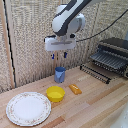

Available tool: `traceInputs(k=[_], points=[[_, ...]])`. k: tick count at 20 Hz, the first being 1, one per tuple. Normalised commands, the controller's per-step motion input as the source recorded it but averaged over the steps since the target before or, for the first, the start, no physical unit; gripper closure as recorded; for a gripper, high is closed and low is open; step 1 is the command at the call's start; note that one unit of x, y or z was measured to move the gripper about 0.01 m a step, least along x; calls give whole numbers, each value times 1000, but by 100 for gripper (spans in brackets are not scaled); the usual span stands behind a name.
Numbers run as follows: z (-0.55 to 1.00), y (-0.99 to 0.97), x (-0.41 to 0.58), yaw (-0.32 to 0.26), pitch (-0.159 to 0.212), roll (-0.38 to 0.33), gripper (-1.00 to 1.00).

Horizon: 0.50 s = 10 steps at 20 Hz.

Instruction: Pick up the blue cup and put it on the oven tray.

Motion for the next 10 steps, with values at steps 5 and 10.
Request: traceInputs(k=[5,10], points=[[-117,-577,37,-175,138,0,-100],[-275,-249,237,-42,30,-1,-100]])
